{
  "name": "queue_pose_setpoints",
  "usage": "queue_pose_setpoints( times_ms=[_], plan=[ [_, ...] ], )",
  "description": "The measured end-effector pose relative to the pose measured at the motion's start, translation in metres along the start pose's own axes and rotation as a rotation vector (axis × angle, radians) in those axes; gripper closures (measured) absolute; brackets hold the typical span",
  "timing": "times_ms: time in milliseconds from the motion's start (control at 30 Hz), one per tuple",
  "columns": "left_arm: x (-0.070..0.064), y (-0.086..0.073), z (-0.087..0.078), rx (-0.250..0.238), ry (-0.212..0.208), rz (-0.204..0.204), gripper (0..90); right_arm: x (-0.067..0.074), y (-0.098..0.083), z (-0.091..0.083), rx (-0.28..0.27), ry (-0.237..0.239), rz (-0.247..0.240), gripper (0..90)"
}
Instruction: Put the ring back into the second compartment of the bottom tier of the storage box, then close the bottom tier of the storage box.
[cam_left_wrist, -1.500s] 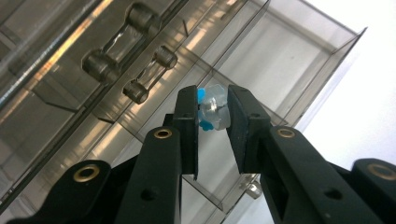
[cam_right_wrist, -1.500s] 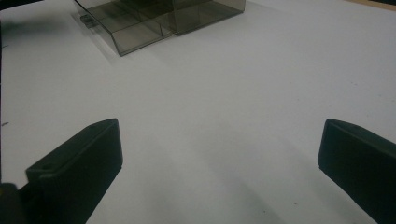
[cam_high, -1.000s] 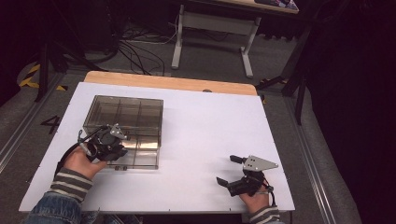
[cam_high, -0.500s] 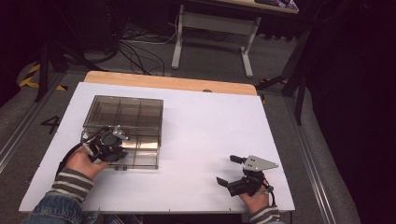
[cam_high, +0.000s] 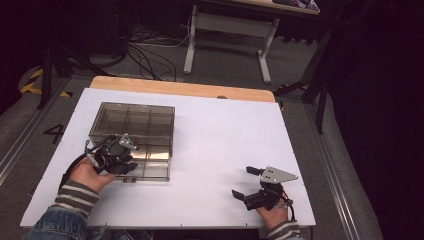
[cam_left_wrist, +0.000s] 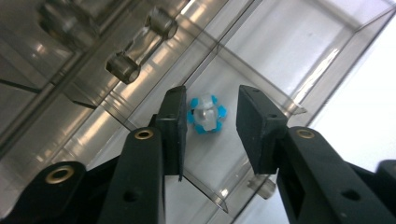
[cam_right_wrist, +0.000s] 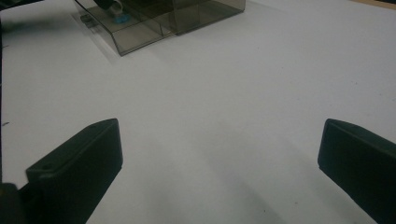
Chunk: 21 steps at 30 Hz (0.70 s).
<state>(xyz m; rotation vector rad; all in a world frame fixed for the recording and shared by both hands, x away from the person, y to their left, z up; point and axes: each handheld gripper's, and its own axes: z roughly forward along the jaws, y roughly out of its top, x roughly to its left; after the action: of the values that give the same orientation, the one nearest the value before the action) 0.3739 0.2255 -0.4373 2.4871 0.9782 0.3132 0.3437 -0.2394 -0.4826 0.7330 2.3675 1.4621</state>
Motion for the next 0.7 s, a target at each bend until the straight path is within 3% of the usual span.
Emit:
queue_pose_setpoints(
  times_ms=[133,700],
  plan=[
    [-0.005,0.000,-0.008,-0.038,0.013,0.012,60.3,0.000,0.000,0.000,0.001,0.000,-0.001,0.6],
    [-0.012,-0.008,-0.024,-0.055,0.012,0.019,61.4,0.000,0.000,0.000,0.001,-0.001,0.000,0.6]
  ],
)
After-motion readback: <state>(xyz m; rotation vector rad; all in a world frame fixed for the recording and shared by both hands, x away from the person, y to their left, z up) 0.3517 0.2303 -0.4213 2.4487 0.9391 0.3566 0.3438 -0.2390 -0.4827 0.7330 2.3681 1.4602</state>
